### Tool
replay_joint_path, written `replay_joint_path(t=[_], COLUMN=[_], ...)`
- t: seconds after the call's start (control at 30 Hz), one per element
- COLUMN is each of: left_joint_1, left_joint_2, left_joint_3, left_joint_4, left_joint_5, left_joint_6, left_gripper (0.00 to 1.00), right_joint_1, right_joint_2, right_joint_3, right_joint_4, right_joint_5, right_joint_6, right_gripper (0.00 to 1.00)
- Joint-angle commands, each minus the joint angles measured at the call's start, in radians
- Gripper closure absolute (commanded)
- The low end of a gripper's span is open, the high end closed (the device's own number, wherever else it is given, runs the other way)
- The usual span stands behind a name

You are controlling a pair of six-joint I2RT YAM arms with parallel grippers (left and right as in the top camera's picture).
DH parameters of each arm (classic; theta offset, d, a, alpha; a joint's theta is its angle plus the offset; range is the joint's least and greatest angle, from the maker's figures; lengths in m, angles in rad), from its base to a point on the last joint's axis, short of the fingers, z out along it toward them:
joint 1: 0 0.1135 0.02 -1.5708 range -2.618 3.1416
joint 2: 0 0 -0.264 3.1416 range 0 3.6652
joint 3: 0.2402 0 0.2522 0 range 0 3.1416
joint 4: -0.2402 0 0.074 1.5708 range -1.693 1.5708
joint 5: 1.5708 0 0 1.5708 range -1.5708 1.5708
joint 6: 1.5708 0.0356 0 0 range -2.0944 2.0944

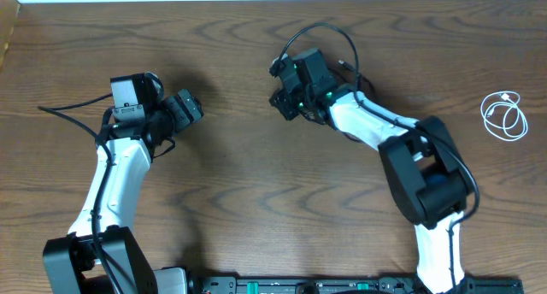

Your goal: Untangle cables

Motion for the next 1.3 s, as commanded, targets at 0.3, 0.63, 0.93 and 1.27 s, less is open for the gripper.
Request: replay_joint_path(t=[0.3,0.63,0.93,1.27], left_joint_1=[0.003,0.003,0.003,0.003], left_joint_2=[-0.001,-0.001,-0.001,-0.001], left_joint_3=[0.012,0.012,0.012,0.012], left_joint_4=[-0.002,-0.002,-0.002,-0.002], left_joint_5=[-0.007,-0.007,-0.007,-0.007], left_joint_6=[0.001,0.001,0.001,0.001], left_gripper=[0.02,0.02,0.02,0.02], right_joint_1=[-0.013,-0.013,-0.009,-0.009], right_joint_2=[-0.013,0.019,0.034,0.067], right_joint_3=[0.006,0.005,0.005,0.005], right_joint_4=[-0.031,-0.086,-0.111,-0.079], right_joint_5=[0.138,0.129,0.13,0.133], right_joint_6=[-0.008,-0.008,-0.009,-0.008], right_gripper=[0.83,0.78,0.74,0.86])
